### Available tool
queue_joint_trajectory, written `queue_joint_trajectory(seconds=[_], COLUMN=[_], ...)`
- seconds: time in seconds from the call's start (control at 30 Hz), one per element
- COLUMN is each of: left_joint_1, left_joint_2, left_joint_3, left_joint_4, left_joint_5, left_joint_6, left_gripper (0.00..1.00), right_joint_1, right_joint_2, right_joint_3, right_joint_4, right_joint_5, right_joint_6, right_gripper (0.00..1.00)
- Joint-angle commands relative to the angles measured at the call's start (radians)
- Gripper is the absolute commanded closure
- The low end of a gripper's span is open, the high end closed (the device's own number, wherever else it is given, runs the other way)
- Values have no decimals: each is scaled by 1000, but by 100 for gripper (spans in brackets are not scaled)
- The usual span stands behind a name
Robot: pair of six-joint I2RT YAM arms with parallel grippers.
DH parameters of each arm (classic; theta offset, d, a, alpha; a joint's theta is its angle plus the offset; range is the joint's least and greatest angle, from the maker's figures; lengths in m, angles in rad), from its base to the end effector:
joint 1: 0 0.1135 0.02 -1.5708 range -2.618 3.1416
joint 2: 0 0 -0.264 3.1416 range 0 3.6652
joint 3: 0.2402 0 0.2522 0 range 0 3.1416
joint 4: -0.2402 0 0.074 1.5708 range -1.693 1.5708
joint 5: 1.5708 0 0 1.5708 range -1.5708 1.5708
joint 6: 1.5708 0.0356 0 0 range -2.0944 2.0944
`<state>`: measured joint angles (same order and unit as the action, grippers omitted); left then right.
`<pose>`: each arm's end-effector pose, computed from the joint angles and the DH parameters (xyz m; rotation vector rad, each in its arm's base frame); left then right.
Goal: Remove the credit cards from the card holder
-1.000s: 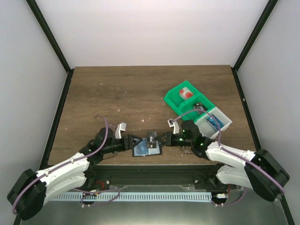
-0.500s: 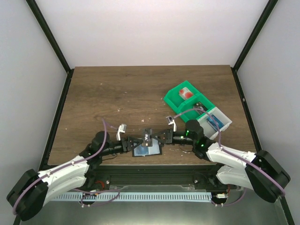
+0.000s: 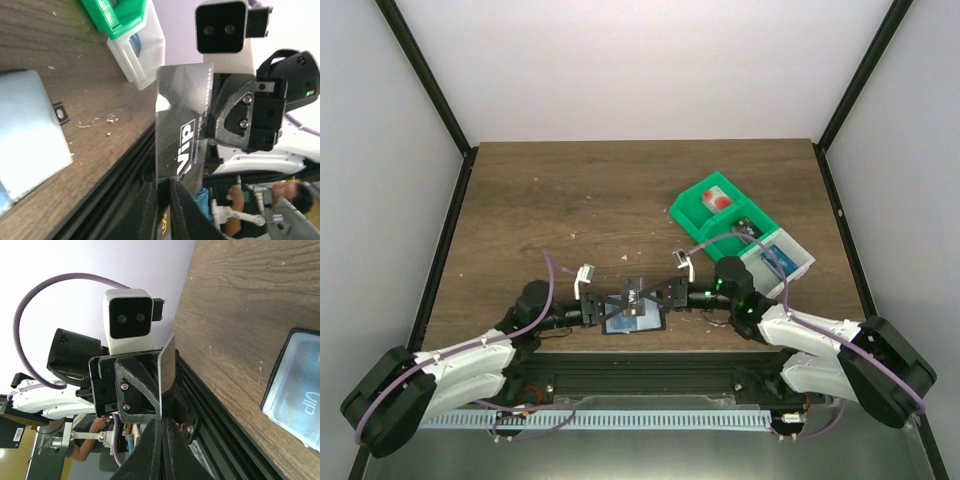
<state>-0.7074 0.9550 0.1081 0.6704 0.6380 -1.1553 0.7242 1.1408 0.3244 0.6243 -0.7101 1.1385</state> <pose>0.1198 -0.1303 0.1672 0.0984 2.1428 -1.7968 0.1498 0.1635 0.1968 -0.1951 2.1763 1.8444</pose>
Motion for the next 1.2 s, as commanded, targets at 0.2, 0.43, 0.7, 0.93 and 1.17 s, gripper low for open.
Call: queue_joint_trajectory(seconds=[0.2,0.43,0.7,0.93,1.17], left_joint_1=[1,0,-27,-88,-109], left_joint_2=[-43,-129,-72,-56,-21], left_joint_3=[12,37,69,101,91], left_joint_4=[-10,-154,-238,-278,-202], left_joint_5=[65,127,278,284,331], left_joint_6=[66,159,266,327,318], left_gripper=[100,100,100,100,100], right_joint_1=[5,-20,-20,-18,41], right_joint_2=[-48,-102,-105,-45,12], right_joint_3=[122,387,575,572,558], right_joint_4=[-335,-880,-1171,-1193,-1197], right_joint_5=[-44,-38,-35,-145,-146], right_joint_6=[-299,-662,-892,-910,-881], right_gripper=[80,74,69,66,67])
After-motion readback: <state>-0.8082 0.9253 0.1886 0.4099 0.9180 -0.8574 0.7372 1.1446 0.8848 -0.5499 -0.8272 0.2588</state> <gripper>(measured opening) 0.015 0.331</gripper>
